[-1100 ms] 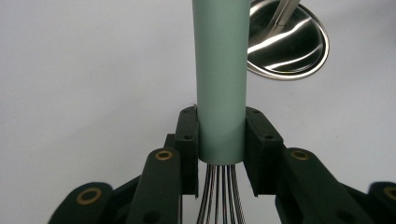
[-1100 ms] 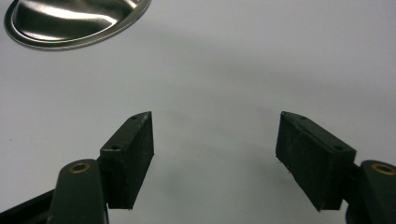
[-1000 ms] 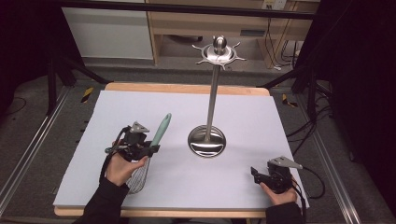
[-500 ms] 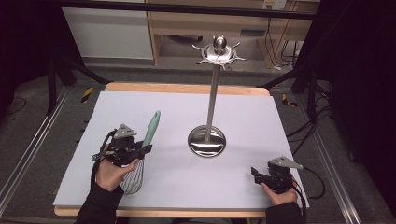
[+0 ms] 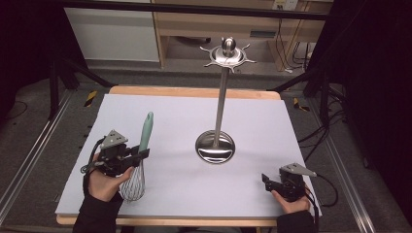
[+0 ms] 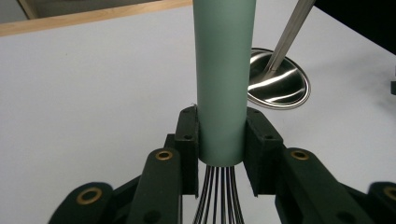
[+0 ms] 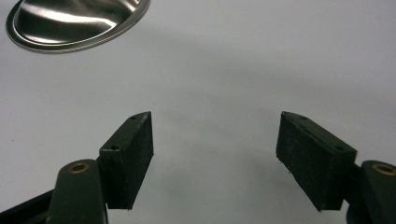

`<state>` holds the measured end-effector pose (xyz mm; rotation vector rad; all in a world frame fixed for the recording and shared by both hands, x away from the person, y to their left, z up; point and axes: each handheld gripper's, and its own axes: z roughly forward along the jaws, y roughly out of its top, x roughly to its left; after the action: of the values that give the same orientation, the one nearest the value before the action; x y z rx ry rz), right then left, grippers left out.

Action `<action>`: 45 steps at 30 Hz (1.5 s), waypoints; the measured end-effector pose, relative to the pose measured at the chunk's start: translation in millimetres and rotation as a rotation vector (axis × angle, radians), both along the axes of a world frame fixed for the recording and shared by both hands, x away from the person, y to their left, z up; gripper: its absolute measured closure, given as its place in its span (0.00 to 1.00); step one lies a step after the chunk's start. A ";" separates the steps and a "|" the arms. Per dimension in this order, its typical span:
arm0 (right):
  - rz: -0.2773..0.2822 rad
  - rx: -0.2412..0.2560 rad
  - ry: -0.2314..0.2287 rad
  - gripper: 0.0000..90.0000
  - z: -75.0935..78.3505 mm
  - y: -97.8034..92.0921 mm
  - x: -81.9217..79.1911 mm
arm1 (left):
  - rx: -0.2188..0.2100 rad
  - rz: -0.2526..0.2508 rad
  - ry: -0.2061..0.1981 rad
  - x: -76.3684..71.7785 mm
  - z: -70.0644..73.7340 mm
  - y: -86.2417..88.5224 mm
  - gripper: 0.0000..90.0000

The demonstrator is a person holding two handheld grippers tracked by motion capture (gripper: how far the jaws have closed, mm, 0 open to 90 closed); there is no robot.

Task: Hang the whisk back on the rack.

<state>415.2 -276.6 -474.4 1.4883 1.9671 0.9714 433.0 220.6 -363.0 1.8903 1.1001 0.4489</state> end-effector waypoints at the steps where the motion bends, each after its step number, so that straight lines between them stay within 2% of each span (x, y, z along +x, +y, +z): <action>1: 0.001 0.001 0.000 0.31 0.0 0.1 0.0 | 0.000 -0.001 -0.002 -0.8 1.3 0.4 0.77; 8: -0.001 0.002 -0.002 0.31 0.1 -0.1 0.2 | -0.017 0.001 -0.040 -4.2 9.8 4.9 0.77; 11: 0.000 0.004 -0.005 0.30 0.3 0.3 0.2 | -0.031 0.006 -0.069 -5.3 13.4 5.5 0.77; 23: -0.005 -0.001 -0.009 0.30 0.0 0.9 1.2 | -0.055 0.003 -0.136 -2.7 23.3 0.6 0.77; 29: -0.006 -0.001 -0.008 0.30 0.0 1.0 1.2 | -0.057 -0.016 -0.153 0.3 30.1 -3.8 0.77; 35: -0.005 -0.003 -0.011 0.30 -0.2 1.0 1.7 | -0.085 -0.022 -0.182 3.2 39.7 -4.4 0.77; 45: -0.004 0.001 -0.015 0.30 0.4 1.3 1.8 | -0.111 -0.053 -0.203 11.1 51.7 -20.0 0.77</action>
<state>417.0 -275.2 -474.0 1.4809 1.9528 0.9794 444.1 200.6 -311.2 1.7312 0.9201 0.5257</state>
